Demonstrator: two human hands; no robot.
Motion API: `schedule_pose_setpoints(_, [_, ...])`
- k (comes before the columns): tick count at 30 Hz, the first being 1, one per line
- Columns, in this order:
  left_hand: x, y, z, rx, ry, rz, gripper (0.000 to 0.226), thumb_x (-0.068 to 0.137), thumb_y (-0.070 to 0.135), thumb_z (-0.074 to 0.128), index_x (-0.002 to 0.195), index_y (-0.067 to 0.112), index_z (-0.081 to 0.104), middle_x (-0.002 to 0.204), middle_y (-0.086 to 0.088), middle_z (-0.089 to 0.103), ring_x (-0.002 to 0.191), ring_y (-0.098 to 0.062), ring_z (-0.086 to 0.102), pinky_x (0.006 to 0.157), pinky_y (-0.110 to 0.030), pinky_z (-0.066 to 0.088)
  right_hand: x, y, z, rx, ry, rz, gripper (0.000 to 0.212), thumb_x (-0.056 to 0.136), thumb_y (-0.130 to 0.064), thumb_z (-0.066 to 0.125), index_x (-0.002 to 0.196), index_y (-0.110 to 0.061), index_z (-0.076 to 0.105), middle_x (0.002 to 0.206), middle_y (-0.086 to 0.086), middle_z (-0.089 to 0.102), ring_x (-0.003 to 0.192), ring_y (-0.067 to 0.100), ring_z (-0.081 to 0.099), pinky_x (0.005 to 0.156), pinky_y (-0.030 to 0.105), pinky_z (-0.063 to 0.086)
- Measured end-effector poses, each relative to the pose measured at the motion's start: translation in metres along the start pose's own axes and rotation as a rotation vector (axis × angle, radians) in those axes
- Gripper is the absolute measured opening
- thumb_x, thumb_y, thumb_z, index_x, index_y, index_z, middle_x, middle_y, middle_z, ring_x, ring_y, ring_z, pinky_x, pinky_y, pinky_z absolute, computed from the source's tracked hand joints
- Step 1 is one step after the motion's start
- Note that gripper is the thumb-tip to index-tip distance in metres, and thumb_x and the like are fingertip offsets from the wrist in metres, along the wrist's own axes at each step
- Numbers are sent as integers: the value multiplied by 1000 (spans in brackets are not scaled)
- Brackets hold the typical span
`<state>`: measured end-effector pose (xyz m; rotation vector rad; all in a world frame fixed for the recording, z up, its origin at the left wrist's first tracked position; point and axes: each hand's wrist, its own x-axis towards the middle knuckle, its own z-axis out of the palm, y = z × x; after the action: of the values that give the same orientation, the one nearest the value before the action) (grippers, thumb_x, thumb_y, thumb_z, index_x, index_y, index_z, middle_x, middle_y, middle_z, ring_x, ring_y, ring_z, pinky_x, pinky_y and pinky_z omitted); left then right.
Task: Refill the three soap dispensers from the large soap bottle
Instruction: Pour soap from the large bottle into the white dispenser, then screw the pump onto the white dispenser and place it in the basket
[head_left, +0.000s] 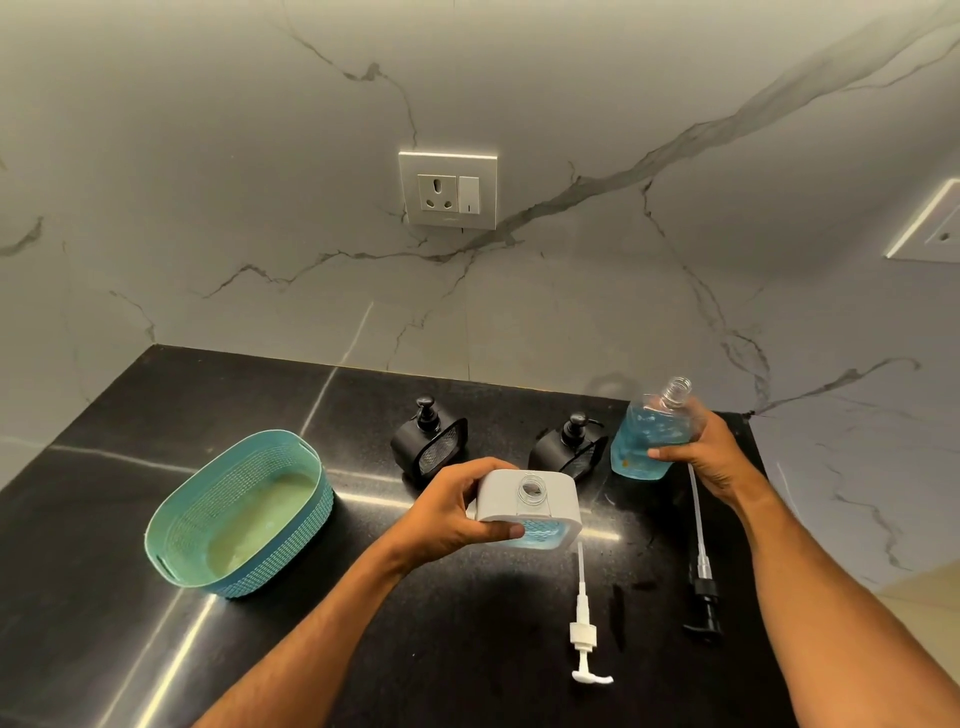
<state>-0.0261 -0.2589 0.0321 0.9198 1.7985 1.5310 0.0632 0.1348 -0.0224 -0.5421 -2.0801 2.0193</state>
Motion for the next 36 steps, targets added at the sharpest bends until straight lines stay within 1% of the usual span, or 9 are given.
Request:
schedule_pose_setpoints(5, [-3, 3, 4, 12, -13, 9, 48, 82, 33, 88, 124, 36, 65, 125, 9, 70, 123, -14, 65, 97, -27, 57, -13, -2, 1, -2, 112, -14, 97, 55, 5, 90, 141, -18, 54, 135, 7, 65, 125, 25, 63, 101, 44, 56])
schedule_pose_setpoints(9, [-8, 2, 6, 34, -26, 17, 49, 82, 27, 88, 125, 32, 65, 126, 7, 70, 123, -15, 65, 97, -32, 59, -34, 5, 1, -37, 239, -51, 91, 63, 9, 89, 142, -18, 52, 140, 5, 59, 133, 22, 56, 112, 44, 46])
schedule_pose_setpoints(13, [-15, 1, 7, 48, -31, 13, 51, 82, 24, 88, 127, 28, 65, 126, 7, 71, 123, -15, 65, 97, -36, 60, -65, 12, 10, -60, 362, -89, 88, 67, 5, 89, 142, -21, 53, 142, 0, 57, 135, 18, 52, 113, 41, 44])
schedule_pose_setpoints(17, [-25, -1, 8, 43, -39, 18, 51, 83, 23, 88, 128, 26, 65, 127, 6, 71, 124, -15, 65, 98, -38, 60, -101, 14, 31, -103, 399, -119, 79, 70, -1, 90, 136, -29, 57, 138, -9, 60, 130, 10, 55, 105, 32, 48])
schedule_pose_setpoints(21, [-37, -7, 7, 31, -43, 1, 51, 83, 24, 88, 127, 27, 65, 128, 4, 71, 125, -16, 65, 97, -38, 60, -131, 20, 64, -178, 417, -117, 68, 71, -1, 89, 128, -27, 62, 129, -10, 64, 118, 5, 60, 95, 27, 51])
schedule_pose_setpoints(26, [-51, -17, 2, 46, -45, -27, 51, 82, 25, 89, 127, 29, 65, 129, 4, 70, 127, -17, 63, 97, -44, 60, -158, 40, 113, -315, 442, -79, 53, 70, -3, 91, 110, -28, 66, 110, -5, 69, 95, 14, 65, 77, 29, 56])
schedule_pose_setpoints(30, [-64, -28, -2, 47, -36, -48, 50, 81, 23, 89, 125, 26, 66, 127, 2, 71, 127, -20, 62, 99, -48, 59, -177, 61, 149, -465, 443, -10, 44, 69, -15, 93, 98, -32, 64, 95, -10, 68, 74, 9, 61, 65, 18, 51])
schedule_pose_setpoints(32, [-69, -33, -4, 49, -38, -53, 50, 81, 22, 89, 126, 24, 66, 126, 2, 71, 126, -19, 63, 100, -48, 58, -187, 66, 162, -609, 439, 24, 42, 68, -27, 93, 97, -31, 63, 91, -14, 65, 71, 5, 60, 64, 15, 47])
schedule_pose_setpoints(36, [-76, -42, -7, 49, -45, -69, 53, 81, 19, 89, 128, 23, 65, 127, 3, 71, 127, -19, 62, 103, -48, 57, -200, 65, 179, -877, 386, 102, 45, 69, -41, 88, 99, -32, 56, 92, -16, 56, 78, 5, 59, 68, 28, 53])
